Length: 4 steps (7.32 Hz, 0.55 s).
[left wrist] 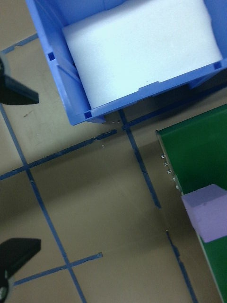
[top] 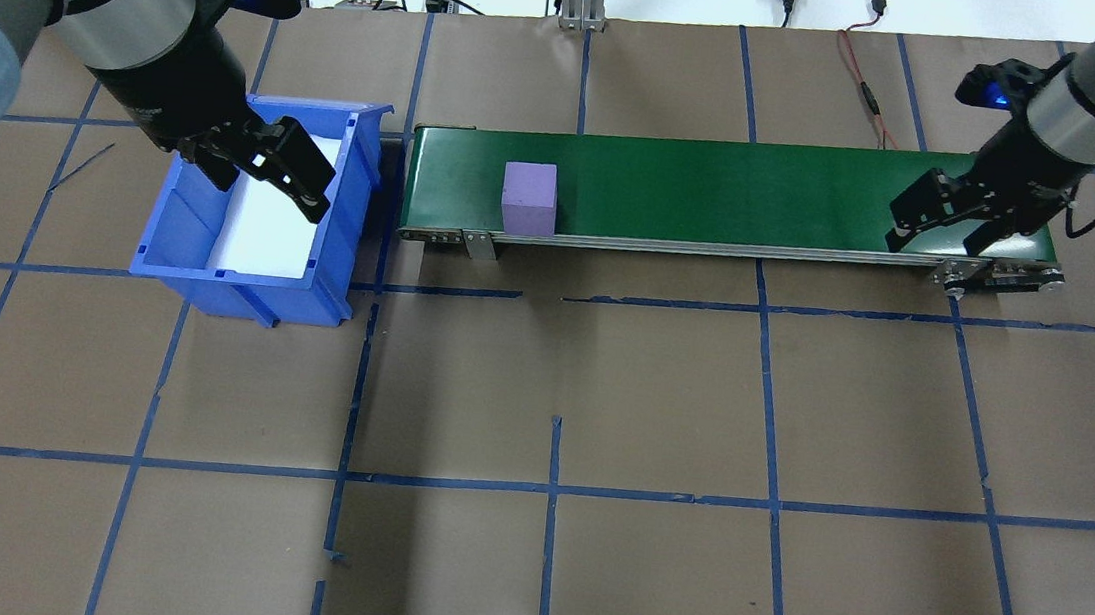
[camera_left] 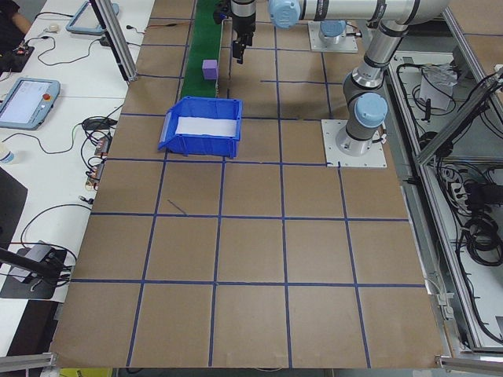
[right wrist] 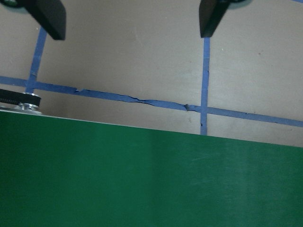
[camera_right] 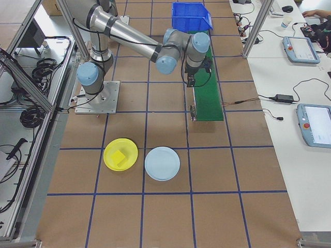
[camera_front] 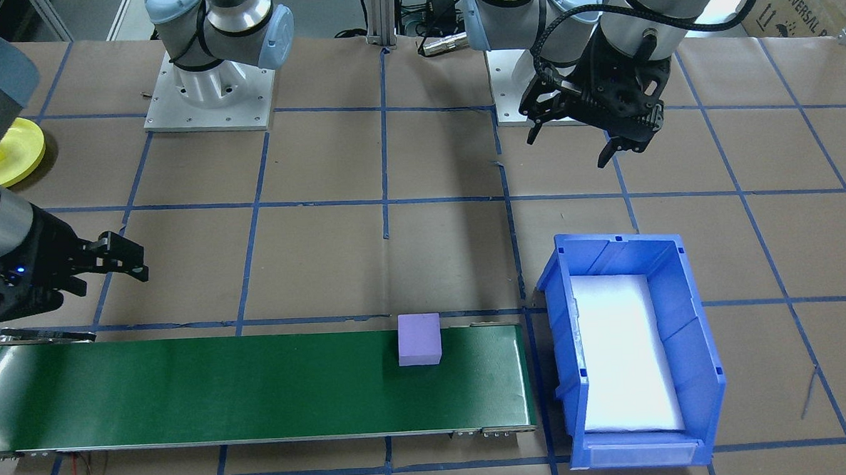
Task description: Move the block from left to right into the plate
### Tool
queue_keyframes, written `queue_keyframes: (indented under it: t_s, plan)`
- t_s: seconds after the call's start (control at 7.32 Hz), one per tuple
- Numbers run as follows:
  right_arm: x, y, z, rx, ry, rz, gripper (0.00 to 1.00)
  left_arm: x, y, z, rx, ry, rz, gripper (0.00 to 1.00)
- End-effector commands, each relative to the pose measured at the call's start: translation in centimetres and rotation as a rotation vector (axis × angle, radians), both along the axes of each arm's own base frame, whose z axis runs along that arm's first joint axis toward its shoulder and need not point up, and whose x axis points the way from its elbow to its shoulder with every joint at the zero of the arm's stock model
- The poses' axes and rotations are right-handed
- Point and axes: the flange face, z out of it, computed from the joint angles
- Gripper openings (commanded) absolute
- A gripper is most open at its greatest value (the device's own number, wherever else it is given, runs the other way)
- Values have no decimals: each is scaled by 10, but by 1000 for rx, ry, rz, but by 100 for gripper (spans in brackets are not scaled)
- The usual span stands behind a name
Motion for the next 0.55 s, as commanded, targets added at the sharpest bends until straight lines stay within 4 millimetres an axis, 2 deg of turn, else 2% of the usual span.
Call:
queue_keyframes:
  t_s: [0.0,0.14,0.27,0.41]
  plan:
    - [18,1,9,-34,28,44,100,4,3,3,-3,-48,53,100]
    - [8,3,13,-39,27,27,100,7,7,3,-6,-153,54,100]
    - [6,3,13,-40,25,25,100,9,13,15,-32,-166,59,100]
    - [8,1,15,-56,8,21,100,13,15,19,-39,-166,93,100]
